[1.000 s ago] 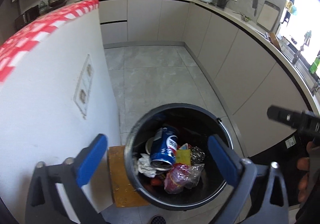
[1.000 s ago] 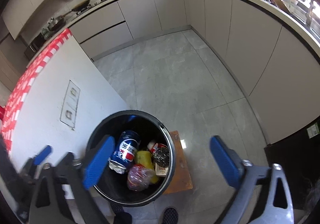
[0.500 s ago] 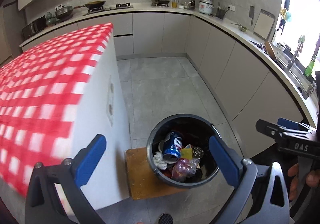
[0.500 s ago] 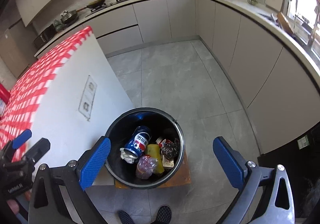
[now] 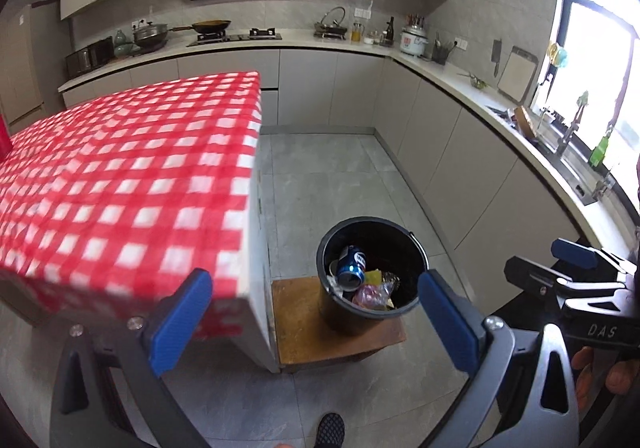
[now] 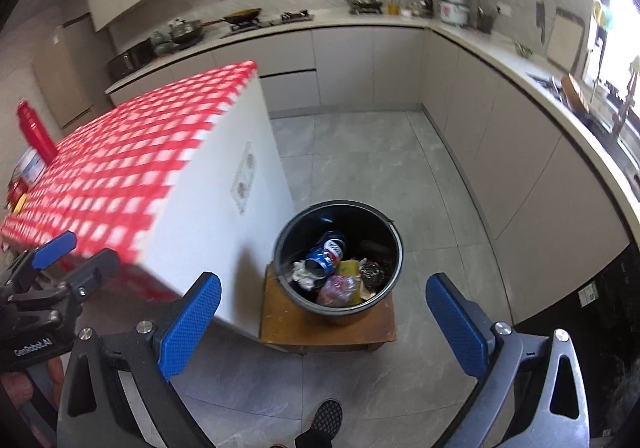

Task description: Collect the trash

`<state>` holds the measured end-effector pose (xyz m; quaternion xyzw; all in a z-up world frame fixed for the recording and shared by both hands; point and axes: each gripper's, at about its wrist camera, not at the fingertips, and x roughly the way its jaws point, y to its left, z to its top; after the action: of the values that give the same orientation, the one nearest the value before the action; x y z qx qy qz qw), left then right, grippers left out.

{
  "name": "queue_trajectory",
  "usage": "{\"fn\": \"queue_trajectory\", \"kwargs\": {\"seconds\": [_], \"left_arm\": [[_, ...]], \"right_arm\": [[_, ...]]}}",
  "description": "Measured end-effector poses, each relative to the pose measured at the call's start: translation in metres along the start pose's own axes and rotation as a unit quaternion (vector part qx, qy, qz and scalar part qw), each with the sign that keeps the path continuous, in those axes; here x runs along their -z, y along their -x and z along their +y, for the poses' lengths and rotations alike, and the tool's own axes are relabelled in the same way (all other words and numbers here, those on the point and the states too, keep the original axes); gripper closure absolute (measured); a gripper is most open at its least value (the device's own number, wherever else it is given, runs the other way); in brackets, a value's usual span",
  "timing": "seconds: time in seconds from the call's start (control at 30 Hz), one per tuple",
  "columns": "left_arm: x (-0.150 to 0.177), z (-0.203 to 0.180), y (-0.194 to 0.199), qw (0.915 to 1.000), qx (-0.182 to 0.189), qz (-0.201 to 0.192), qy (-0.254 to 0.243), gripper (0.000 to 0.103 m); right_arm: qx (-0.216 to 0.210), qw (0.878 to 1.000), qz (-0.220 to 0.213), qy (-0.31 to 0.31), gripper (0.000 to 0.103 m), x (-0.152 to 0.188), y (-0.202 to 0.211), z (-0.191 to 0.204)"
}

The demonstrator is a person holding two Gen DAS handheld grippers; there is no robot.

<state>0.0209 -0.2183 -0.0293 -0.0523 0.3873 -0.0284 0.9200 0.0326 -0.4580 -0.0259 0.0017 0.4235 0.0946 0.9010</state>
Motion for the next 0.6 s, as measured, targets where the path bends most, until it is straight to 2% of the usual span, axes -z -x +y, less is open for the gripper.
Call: {"fn": "queue_trajectory", "kwargs": {"seconds": [0.2,0.33,0.6], "left_arm": [[0.016,0.017,0.050,0.9997,-0.004,-0.022,0.009,0.000],[0.026,0.026,0.076,0.9992,-0.006,-0.040,0.007,0.000],[0.035,0.029,0.097,0.9982,0.002,-0.060,-0.003,0.000]], "right_arm": [[0.002,0.999,-0.023,0.028,0.000,0.026,0.058,0.037],[0.001,0.999,-0.039,0.029,0.000,0.043,0.089,0.047],[0.001,0.998,-0.057,0.027,0.000,0.057,0.119,0.055]]}}
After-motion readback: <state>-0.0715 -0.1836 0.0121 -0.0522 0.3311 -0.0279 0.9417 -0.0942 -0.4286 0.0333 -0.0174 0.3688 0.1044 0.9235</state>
